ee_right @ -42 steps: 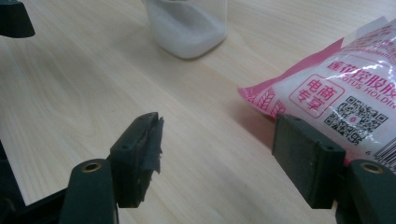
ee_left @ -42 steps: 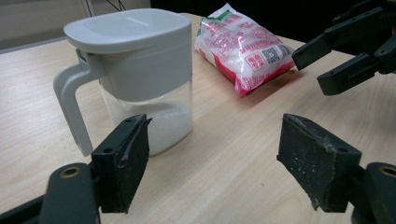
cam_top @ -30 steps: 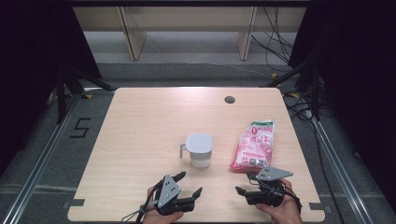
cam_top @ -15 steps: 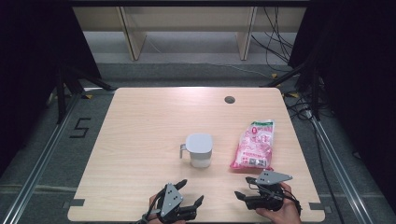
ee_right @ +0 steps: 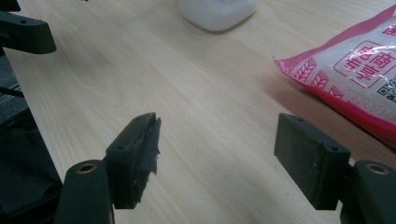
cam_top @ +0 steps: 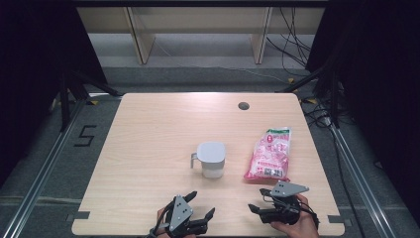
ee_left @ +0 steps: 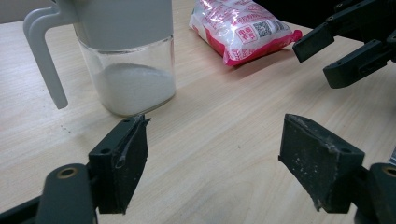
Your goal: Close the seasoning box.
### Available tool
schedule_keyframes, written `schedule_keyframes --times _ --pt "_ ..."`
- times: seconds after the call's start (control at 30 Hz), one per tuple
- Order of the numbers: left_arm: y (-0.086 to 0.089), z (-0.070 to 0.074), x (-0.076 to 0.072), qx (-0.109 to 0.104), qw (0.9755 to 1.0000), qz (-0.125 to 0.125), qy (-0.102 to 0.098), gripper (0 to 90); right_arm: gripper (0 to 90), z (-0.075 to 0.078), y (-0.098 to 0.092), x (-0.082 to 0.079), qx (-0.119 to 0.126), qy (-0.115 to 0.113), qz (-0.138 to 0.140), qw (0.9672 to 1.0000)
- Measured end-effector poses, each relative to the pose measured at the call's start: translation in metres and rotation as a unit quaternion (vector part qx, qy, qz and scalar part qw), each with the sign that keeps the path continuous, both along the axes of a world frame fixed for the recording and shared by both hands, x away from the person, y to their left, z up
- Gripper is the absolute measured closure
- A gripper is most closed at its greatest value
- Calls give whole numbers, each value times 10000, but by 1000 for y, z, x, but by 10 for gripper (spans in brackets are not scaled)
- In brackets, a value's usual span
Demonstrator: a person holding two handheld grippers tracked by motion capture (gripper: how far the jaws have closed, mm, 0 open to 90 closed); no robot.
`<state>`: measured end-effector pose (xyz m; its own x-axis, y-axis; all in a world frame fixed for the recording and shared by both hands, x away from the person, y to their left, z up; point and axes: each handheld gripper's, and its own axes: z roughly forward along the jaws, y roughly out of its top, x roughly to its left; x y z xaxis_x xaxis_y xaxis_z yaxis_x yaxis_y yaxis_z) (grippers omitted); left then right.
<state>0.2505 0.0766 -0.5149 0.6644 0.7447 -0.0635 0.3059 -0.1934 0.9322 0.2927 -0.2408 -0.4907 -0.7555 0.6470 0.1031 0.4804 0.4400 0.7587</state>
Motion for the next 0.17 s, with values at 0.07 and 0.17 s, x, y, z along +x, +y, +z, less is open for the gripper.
schedule_keyframes --times 0.07,0.17 --pt "0 -1 0 -49 10000 0 15 231 311 0 0 0 -1 5 3 10000" --pt "0 0 1 -66 10000 39 3 230 311 0 0 0 -2 1 7 10000"
